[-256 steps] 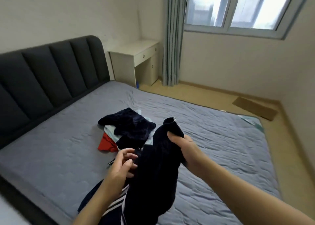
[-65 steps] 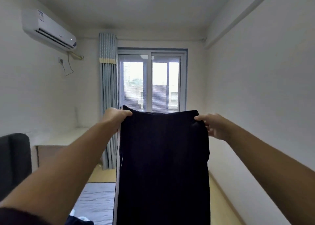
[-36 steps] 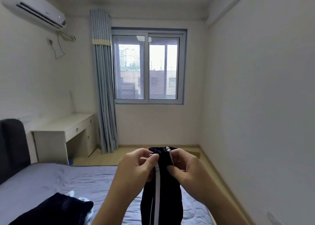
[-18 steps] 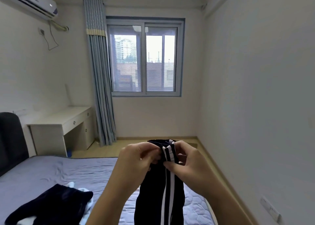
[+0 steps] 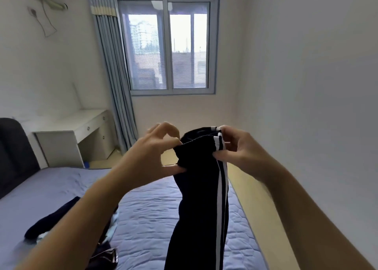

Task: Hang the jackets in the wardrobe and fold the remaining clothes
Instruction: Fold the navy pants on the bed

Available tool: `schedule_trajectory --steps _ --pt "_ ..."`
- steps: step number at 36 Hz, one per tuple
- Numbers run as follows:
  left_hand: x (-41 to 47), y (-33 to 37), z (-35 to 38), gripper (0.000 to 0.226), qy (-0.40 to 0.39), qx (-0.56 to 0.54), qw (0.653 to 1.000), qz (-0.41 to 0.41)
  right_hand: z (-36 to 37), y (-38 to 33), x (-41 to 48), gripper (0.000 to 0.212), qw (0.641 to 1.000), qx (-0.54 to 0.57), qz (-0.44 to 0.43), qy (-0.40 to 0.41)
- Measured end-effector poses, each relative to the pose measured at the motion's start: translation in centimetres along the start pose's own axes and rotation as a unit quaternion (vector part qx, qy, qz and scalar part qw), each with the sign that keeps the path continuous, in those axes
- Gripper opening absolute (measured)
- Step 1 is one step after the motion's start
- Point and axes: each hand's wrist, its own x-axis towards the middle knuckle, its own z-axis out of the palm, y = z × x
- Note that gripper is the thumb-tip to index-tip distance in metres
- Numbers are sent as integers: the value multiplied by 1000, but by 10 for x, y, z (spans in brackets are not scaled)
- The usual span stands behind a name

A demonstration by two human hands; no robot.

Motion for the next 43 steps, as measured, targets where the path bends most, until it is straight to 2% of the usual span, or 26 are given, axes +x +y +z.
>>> schedule_trajectory --steps 3,5,9,14,18,22,24,28,31,34,36,39,42,43 --pt "2 6 -12 33 0 80 994 80 -5 -8 -2 30 1000 -25 1 -17" --pt "3 9 -20 31 -28 103 986 126 -8 -13 -2 29 999 -43 -2 -22" --pt "4 11 -32 26 -96 111 976 162 -12 -21 -2 30 996 -78 -11 -34" --pt "10 10 -41 18 -133 128 968 170 -13 -25 0 32 994 -91 -21 -60" --pt "15 15 -44 15 -169 35 976 130 -16 -28 3 34 993 -95 -36 -58" --pt "22 25 -39 14 -205 -28 971 123 -20 -31 2 32 990 -116 -51 -67" --pt "26 28 -37 14 -236 -18 964 122 -20 -32 2 34 987 -134 -43 -77" --pt "31 10 -36 15 -262 90 949 152 -22 -30 -3 46 981 -163 -49 -89" --pt "33 -2 -40 12 -240 99 952 165 -20 -32 -8 53 959 -231 -120 -114" --pt "36 -8 -43 14 -213 108 955 176 -19 -35 -5 44 915 -322 -183 -158" --pt "36 -10 -45 18 -198 112 957 182 -22 -39 -4 37 899 -355 -179 -184" --pt "36 -14 -45 21 -183 126 956 192 -30 -45 -3 28 885 -395 -128 -211" --pt "34 -19 -49 22 -181 132 958 181 -36 -47 1 8 866 -424 -101 -246" --pt "34 -19 -51 24 -185 128 959 174 -38 -47 3 14 863 -428 -96 -252"
